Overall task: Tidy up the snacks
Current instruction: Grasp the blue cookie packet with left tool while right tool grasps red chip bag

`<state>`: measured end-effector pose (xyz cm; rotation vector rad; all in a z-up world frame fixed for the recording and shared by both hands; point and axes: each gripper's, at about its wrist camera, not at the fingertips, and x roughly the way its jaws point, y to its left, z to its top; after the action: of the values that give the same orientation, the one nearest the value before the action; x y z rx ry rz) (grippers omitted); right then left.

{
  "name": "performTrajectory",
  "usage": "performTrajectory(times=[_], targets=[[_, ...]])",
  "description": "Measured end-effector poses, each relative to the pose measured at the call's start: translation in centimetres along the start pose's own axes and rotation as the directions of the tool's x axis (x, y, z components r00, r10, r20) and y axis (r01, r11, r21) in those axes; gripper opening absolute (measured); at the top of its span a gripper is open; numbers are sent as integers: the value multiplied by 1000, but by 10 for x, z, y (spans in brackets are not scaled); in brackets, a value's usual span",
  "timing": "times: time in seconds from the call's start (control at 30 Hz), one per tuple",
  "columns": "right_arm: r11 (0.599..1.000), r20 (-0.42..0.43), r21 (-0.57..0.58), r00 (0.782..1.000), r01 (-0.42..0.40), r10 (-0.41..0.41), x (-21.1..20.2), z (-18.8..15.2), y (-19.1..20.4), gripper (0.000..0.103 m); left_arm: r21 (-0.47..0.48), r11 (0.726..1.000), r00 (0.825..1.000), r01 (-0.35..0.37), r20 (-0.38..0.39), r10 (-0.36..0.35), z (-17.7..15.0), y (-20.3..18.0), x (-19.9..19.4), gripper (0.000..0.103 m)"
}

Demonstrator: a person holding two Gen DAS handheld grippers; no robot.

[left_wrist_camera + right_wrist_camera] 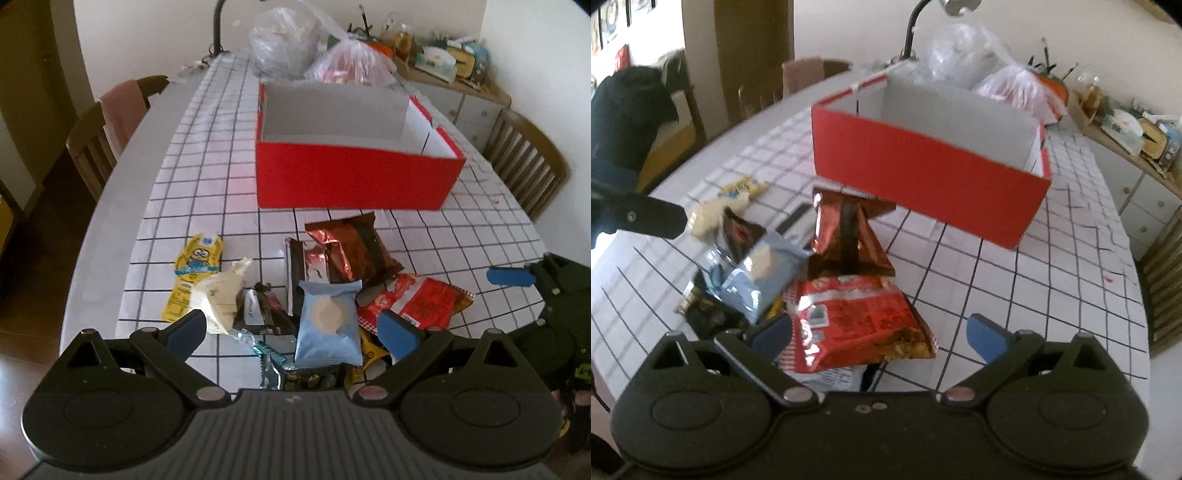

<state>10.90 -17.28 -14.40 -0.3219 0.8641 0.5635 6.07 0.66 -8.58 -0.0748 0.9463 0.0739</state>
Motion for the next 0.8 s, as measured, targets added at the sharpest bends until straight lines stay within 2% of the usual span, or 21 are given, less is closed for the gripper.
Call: performTrajectory(times=[0.13, 0.53, 0.6, 0.63, 0.8], targets=[[999, -25, -29, 999, -39, 38, 16, 1, 1, 101, 9, 1000, 1000, 7, -23, -7, 1, -5, 16, 99], [988, -99, -77, 987, -137, 129, 52, 5, 4, 103, 47, 998, 996, 28, -81, -24, 6, -17, 59, 80], [986, -105, -71, 984, -153, 145, 55, 5, 3, 103, 51, 998, 994, 29, -103, -24, 6, -17, 66, 69], [985, -108, -68, 983, -158, 150, 56, 5, 2, 103, 49, 998, 993, 37, -117, -31, 7, -17, 70, 67], [983, -112, -73, 981, -167, 158, 60, 5, 4, 103, 52, 998, 987, 47, -155, -38, 7, -16, 85, 67]])
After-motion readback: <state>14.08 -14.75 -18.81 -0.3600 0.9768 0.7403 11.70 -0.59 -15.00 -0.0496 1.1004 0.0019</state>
